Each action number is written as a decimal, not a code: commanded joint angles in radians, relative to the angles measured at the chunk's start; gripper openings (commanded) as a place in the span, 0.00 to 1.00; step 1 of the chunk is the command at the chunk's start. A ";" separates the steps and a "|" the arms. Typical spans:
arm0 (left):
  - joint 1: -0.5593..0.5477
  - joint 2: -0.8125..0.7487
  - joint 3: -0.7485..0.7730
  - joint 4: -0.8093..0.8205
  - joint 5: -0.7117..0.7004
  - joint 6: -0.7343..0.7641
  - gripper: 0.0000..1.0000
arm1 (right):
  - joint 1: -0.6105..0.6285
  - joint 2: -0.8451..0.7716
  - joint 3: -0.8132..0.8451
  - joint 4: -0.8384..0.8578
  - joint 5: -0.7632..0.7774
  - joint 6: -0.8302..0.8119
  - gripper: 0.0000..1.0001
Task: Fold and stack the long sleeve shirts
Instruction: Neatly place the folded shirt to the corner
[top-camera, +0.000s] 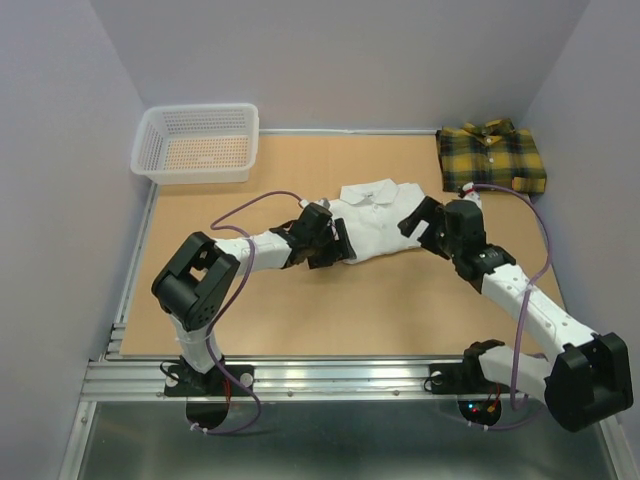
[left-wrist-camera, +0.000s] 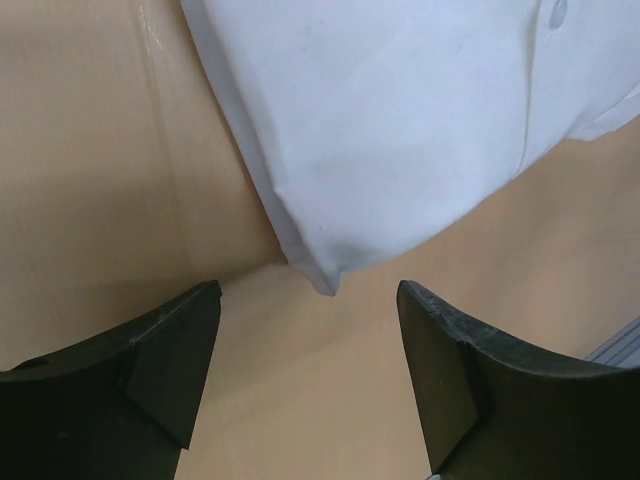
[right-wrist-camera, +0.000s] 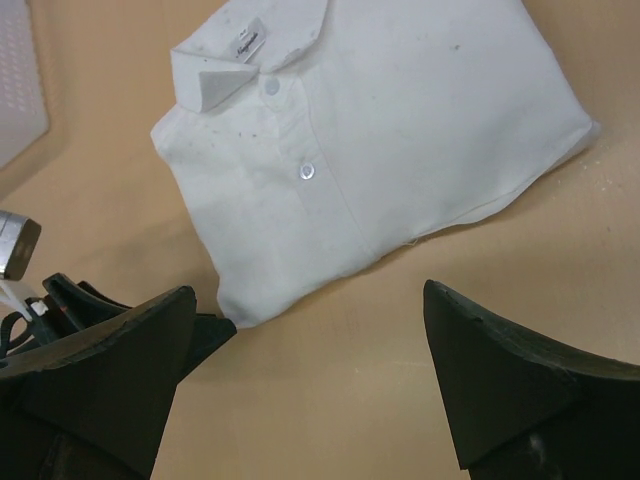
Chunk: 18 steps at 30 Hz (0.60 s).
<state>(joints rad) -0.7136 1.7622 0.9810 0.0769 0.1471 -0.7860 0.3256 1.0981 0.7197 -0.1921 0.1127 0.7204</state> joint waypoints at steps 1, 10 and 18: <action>-0.017 0.028 -0.045 0.060 -0.009 -0.085 0.79 | -0.011 -0.047 -0.071 0.056 0.004 0.091 1.00; -0.021 0.080 -0.085 0.142 0.008 -0.190 0.57 | -0.017 -0.116 -0.224 0.152 -0.041 0.247 1.00; -0.033 0.045 -0.064 0.144 0.023 -0.177 0.04 | -0.020 -0.107 -0.439 0.445 -0.105 0.471 1.00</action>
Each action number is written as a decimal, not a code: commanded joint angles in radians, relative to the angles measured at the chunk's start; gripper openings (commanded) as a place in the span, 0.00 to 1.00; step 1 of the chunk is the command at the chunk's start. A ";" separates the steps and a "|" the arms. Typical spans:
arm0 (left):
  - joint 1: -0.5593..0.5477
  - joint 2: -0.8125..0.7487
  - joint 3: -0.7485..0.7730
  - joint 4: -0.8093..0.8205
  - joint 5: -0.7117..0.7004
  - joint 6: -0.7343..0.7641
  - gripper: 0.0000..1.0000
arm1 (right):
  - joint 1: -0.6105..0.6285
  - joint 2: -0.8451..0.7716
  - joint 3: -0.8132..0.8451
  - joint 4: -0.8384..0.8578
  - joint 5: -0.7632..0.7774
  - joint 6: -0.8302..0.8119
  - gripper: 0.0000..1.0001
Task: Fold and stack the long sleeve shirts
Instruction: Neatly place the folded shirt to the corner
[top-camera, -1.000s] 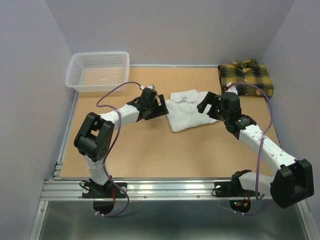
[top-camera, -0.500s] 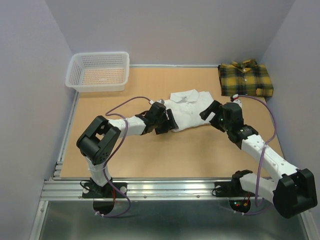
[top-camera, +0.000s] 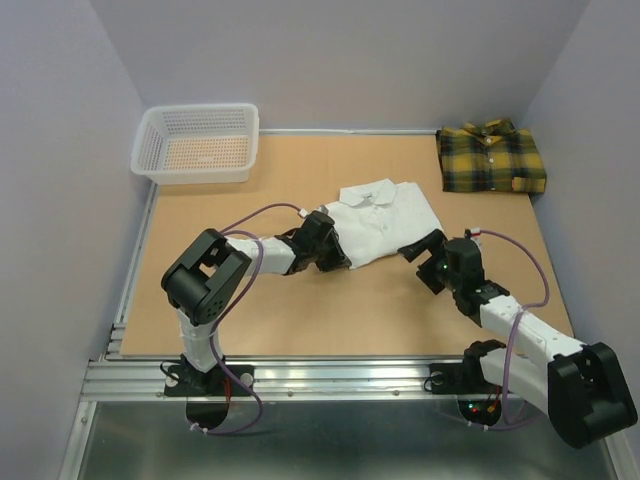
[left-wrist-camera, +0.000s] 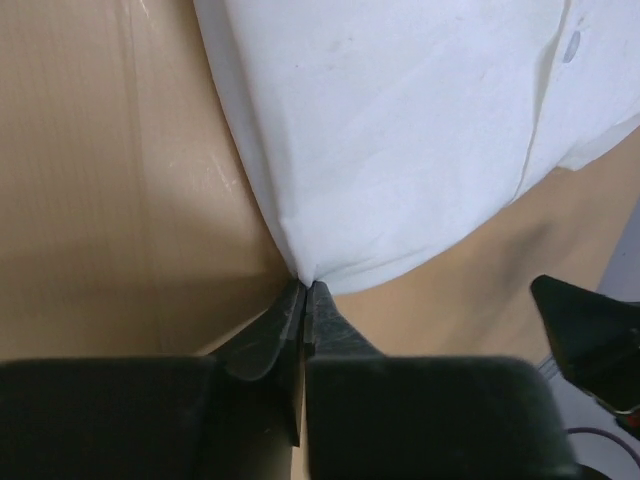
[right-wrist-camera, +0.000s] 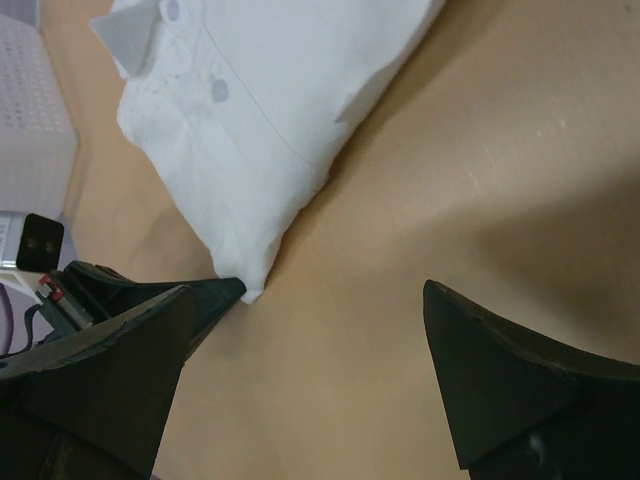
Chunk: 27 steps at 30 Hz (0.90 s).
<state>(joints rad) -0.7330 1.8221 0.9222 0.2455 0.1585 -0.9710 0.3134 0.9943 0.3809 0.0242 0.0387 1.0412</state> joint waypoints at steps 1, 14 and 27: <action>-0.014 -0.023 0.000 -0.028 0.013 0.012 0.03 | -0.008 0.016 -0.126 0.274 -0.031 0.186 1.00; -0.016 -0.093 0.090 -0.143 0.090 0.045 0.00 | -0.007 0.417 -0.142 0.687 -0.083 0.302 1.00; -0.014 -0.135 0.155 -0.170 0.151 0.026 0.00 | 0.004 0.655 -0.019 0.730 -0.011 0.421 1.00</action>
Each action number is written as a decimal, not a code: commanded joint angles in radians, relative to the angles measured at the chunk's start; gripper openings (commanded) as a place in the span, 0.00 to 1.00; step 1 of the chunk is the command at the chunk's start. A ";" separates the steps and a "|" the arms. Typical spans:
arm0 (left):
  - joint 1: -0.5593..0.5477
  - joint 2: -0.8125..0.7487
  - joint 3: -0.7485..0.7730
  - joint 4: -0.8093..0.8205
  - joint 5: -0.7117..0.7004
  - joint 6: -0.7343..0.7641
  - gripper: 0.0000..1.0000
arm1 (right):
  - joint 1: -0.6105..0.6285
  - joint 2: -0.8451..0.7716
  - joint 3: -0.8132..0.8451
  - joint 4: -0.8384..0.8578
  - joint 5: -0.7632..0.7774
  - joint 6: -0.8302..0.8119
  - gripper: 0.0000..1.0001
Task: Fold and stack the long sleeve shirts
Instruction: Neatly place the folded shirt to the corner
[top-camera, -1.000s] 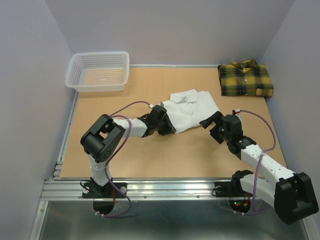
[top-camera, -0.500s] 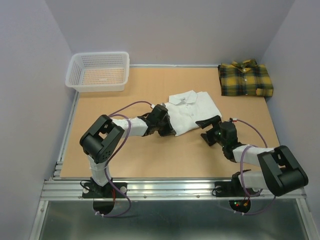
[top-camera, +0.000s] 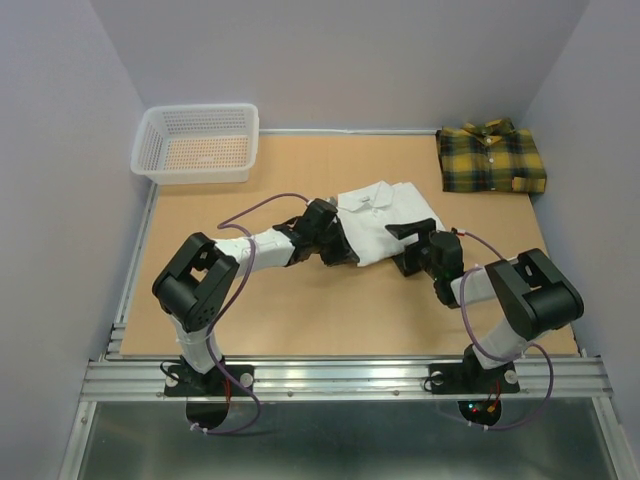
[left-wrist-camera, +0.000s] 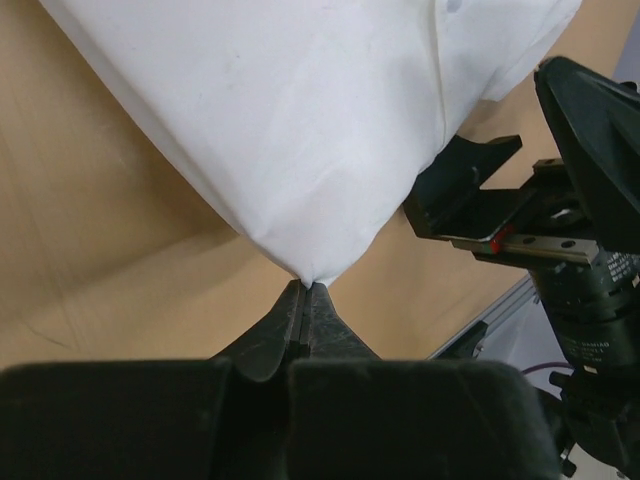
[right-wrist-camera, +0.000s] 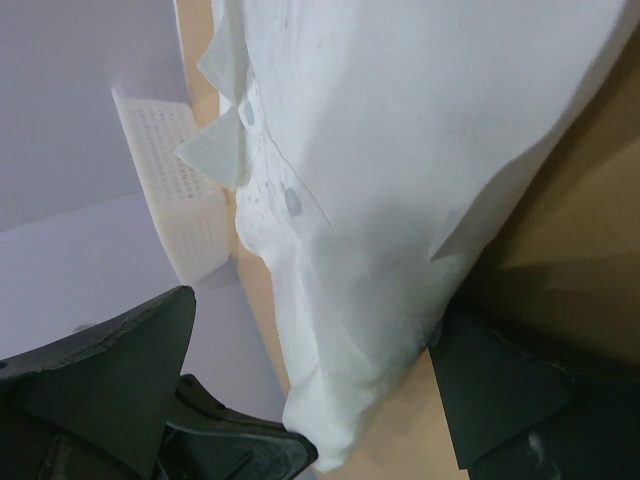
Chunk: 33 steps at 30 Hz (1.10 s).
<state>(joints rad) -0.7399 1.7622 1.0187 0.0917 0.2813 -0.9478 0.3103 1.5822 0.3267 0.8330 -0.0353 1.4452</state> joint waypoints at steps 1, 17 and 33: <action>-0.007 -0.078 0.063 -0.021 0.030 0.006 0.00 | 0.009 0.077 0.043 -0.078 0.066 0.015 1.00; -0.006 -0.070 0.115 -0.090 0.070 0.096 0.00 | 0.009 0.305 0.181 0.002 -0.009 -0.058 1.00; 0.001 -0.109 0.043 -0.222 0.015 0.248 0.03 | 0.009 0.318 0.209 0.002 -0.097 -0.193 0.27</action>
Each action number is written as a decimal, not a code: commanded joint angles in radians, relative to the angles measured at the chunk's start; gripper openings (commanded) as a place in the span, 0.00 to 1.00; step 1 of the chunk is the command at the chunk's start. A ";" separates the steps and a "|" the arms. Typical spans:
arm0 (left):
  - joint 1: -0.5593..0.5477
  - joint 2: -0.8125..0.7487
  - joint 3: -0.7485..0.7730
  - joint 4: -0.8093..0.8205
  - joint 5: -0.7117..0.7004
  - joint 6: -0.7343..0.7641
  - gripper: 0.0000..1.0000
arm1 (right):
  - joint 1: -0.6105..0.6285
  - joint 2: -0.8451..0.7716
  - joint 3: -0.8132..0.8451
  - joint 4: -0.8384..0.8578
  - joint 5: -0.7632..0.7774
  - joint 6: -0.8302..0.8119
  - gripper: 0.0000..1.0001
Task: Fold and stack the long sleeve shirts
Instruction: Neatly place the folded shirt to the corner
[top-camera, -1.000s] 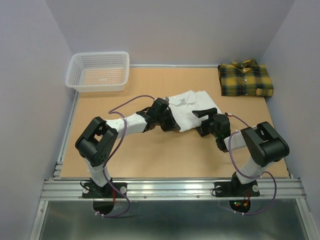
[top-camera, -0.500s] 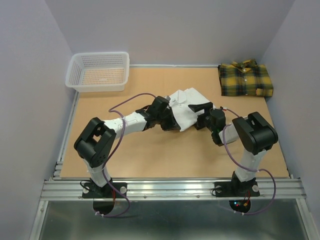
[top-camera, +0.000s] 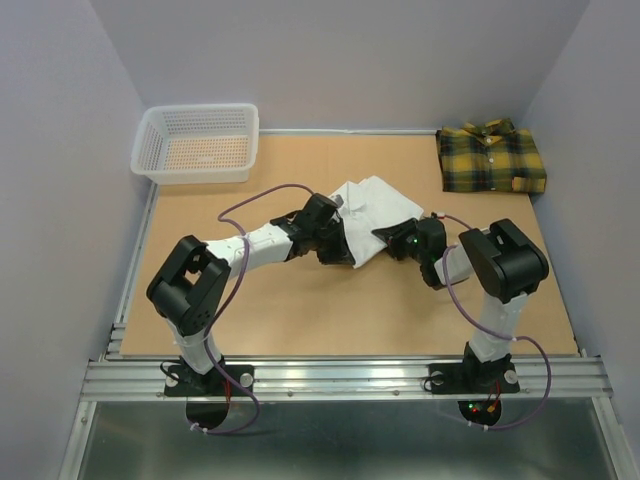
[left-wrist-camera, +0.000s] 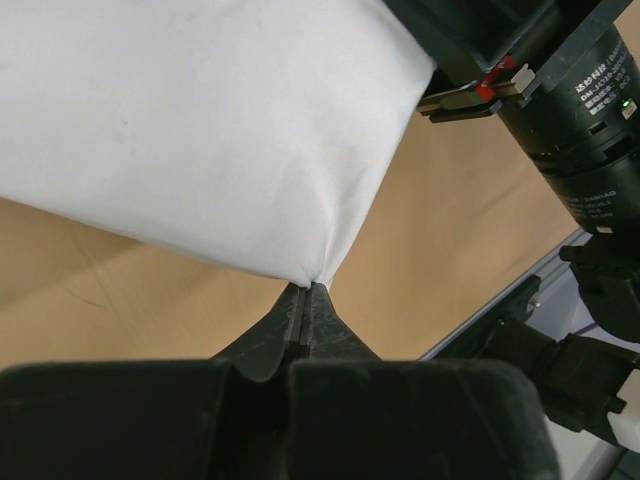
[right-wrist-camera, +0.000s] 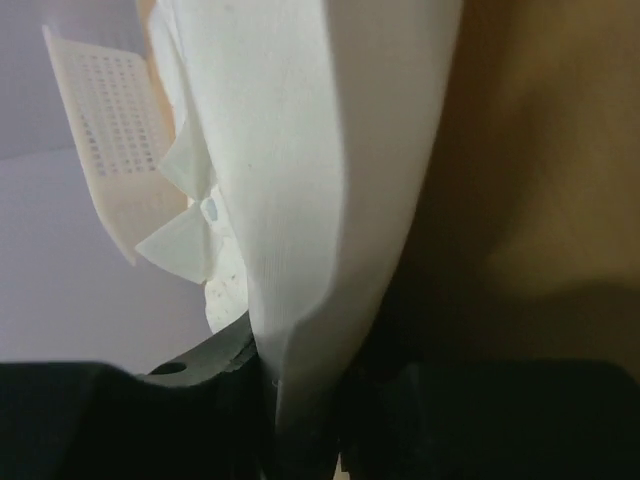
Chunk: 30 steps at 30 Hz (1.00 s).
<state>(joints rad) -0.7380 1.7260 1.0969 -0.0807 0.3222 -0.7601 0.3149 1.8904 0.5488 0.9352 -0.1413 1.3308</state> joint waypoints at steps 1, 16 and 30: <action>-0.001 -0.091 -0.049 -0.050 -0.037 0.065 0.06 | 0.004 0.000 -0.015 -0.101 0.009 -0.084 0.21; 0.074 -0.276 -0.146 -0.091 -0.189 0.096 0.80 | 0.004 -0.154 -0.023 -0.104 0.034 -0.251 0.01; 0.541 -0.371 -0.235 -0.125 -0.239 0.340 0.87 | -0.085 -0.235 0.324 -0.386 0.100 -0.377 0.00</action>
<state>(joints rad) -0.2432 1.3701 0.8909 -0.1867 0.0948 -0.5133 0.2661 1.6817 0.7048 0.5900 -0.0811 0.9878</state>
